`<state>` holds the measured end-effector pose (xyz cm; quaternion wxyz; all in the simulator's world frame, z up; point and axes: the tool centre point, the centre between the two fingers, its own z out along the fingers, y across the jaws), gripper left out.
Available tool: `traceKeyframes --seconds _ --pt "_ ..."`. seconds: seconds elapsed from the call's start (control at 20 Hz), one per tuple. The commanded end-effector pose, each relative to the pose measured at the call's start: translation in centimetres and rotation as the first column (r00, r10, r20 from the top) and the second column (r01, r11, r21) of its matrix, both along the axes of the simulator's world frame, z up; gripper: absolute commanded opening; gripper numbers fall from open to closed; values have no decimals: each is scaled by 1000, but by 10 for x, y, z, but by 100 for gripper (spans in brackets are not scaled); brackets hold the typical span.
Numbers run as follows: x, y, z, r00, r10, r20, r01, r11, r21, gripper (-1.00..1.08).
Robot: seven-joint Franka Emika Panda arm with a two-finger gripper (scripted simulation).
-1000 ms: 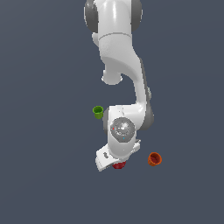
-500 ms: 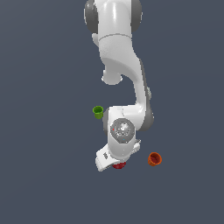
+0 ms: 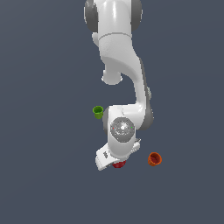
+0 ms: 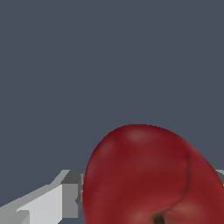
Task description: Pick up a designated object from a clutter of objects.
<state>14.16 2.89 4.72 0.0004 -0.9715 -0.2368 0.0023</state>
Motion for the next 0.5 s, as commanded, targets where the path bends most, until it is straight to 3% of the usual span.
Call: traceKeyframes --seconds 0.0,0.45 --pt "-2 0 5 1000 0 3 0 1000 0 -100" --pt "-27 -3 37 1000 0 3 0 1000 0 -100"
